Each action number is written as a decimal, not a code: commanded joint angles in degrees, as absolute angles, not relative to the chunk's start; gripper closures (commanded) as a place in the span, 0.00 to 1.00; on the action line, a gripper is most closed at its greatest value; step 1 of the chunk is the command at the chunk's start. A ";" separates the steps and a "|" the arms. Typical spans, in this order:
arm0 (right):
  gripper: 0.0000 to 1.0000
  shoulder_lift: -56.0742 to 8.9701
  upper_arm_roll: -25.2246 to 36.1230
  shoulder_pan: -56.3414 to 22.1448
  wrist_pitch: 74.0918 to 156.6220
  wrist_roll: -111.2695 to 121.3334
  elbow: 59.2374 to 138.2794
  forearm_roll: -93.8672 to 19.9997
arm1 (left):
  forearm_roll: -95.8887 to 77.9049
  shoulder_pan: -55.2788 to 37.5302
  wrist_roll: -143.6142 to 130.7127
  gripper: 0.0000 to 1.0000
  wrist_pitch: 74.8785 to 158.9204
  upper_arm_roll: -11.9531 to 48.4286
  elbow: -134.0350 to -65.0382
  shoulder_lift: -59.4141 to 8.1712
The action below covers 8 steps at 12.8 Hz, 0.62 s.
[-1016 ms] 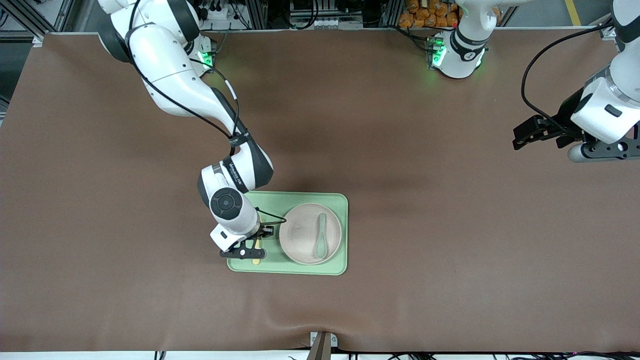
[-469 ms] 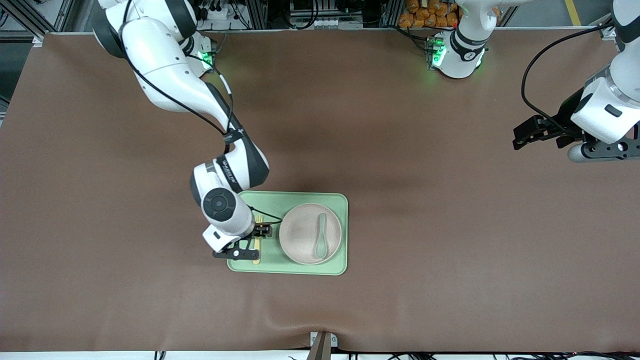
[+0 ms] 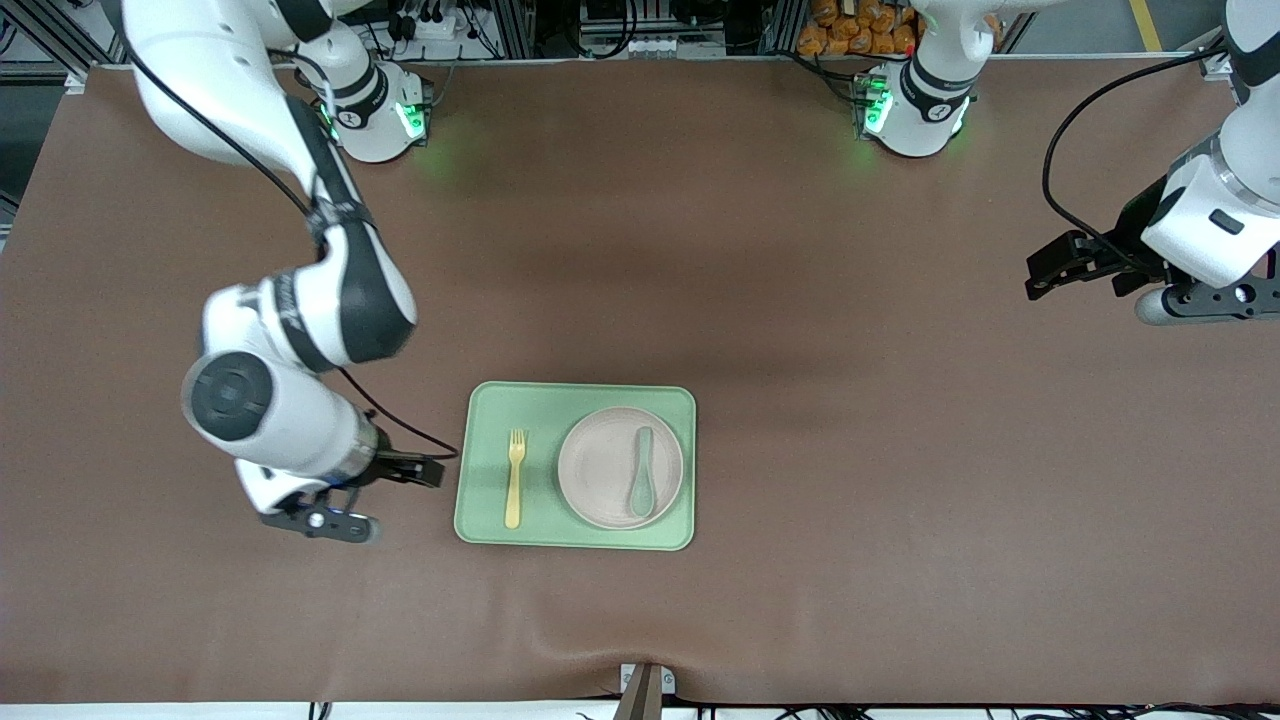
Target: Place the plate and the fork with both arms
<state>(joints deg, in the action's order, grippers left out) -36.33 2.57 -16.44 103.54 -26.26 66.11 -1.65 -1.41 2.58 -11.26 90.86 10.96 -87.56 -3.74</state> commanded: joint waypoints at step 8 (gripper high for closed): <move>0.00 -7.24 1.93 -5.19 97.56 -15.05 88.12 -2.46 | -2.46 3.25 -10.46 0.00 91.41 11.16 -88.59 -2.46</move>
